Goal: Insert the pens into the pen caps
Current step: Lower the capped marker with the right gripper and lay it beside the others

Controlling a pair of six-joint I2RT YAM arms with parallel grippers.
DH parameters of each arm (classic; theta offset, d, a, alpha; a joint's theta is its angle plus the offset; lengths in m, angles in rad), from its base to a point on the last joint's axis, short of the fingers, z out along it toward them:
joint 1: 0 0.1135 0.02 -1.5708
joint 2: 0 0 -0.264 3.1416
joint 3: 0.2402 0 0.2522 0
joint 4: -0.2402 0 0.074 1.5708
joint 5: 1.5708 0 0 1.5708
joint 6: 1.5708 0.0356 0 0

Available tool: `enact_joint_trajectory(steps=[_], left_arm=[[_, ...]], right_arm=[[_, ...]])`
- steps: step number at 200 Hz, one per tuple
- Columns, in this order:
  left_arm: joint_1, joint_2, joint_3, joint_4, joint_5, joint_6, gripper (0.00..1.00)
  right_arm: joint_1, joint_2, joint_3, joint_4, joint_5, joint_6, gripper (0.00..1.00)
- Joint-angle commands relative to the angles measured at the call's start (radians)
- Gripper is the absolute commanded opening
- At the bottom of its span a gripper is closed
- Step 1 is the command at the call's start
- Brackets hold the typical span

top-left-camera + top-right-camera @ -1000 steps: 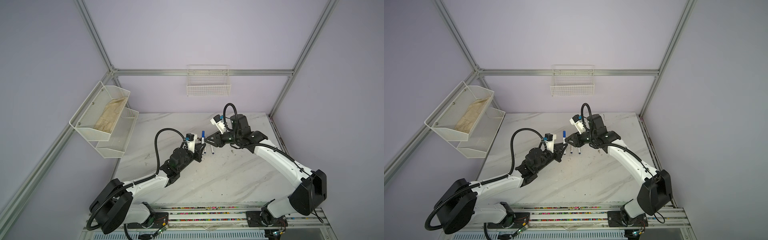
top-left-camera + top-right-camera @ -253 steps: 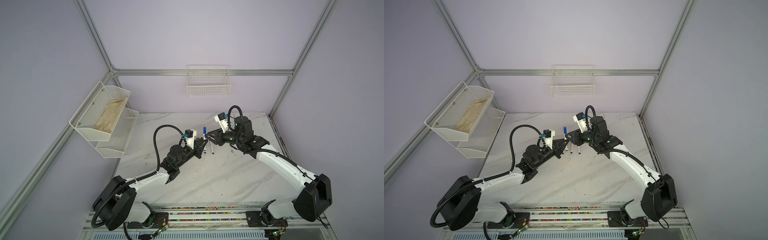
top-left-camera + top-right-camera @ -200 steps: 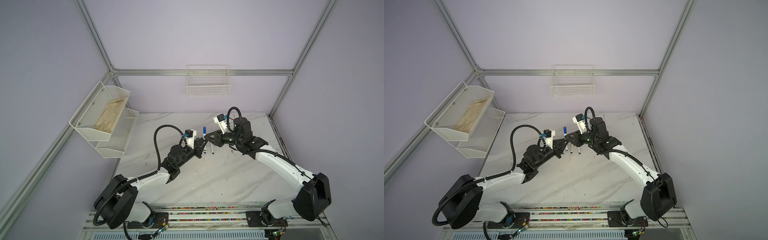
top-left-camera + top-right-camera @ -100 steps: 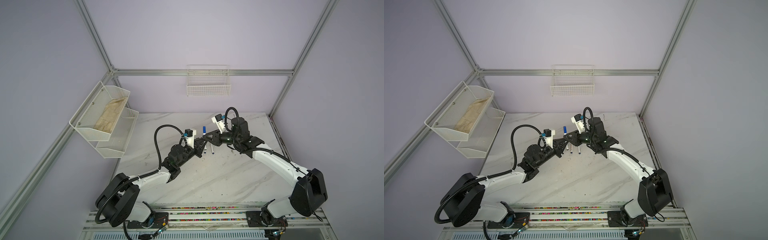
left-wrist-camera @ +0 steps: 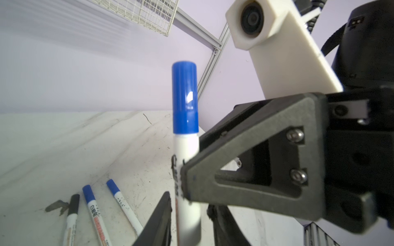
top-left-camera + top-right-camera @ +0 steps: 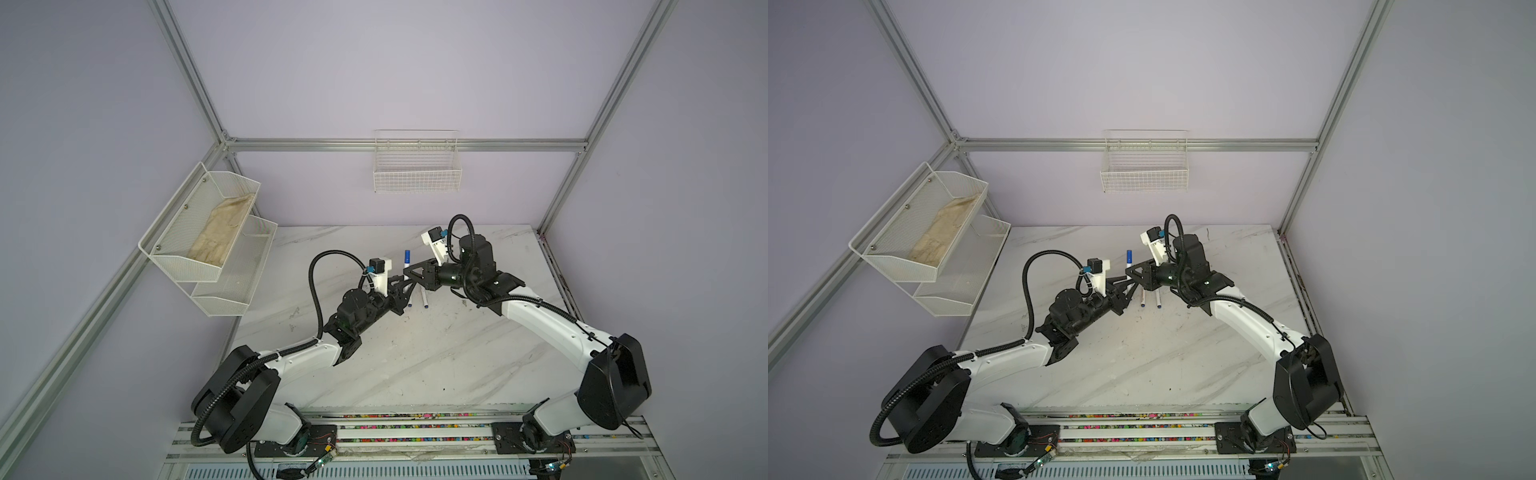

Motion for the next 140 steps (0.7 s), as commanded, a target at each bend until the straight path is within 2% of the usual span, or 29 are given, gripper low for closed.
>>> enact_joint_trajectory(steps=[1, 16, 27, 49, 66, 83, 106, 140], left_arm=[[-0.003, -0.035, 0.04, -0.045, 0.003, -0.005, 0.53], [0.003, -0.057, 0.031, -0.131, -0.011, -0.004, 0.6], [0.005, -0.077, 0.021, -0.2, -0.062, -0.011, 0.62], [0.008, -0.128, -0.033, -0.301, -0.26, -0.054, 0.71], [0.014, -0.163, -0.031, -0.473, -0.457, -0.1, 0.75], [0.02, -0.184, -0.032, -0.578, -0.564, -0.126, 0.76], [0.025, -0.201, -0.034, -0.639, -0.615, -0.132, 0.76], [0.03, -0.216, -0.037, -0.652, -0.635, -0.126, 0.77]], right_arm=[[-0.037, 0.047, 0.069, -0.083, 0.086, 0.029, 0.0], [-0.08, 0.1, 0.1, -0.164, 0.146, 0.023, 0.0], [-0.112, 0.15, 0.124, -0.228, 0.195, 0.017, 0.0], [-0.153, 0.25, 0.158, -0.309, 0.257, -0.01, 0.0], [-0.157, 0.344, 0.214, -0.389, 0.316, -0.054, 0.0], [-0.157, 0.431, 0.266, -0.442, 0.366, -0.072, 0.0], [-0.156, 0.517, 0.304, -0.45, 0.407, -0.077, 0.0], [-0.157, 0.6, 0.359, -0.467, 0.411, -0.081, 0.0]])
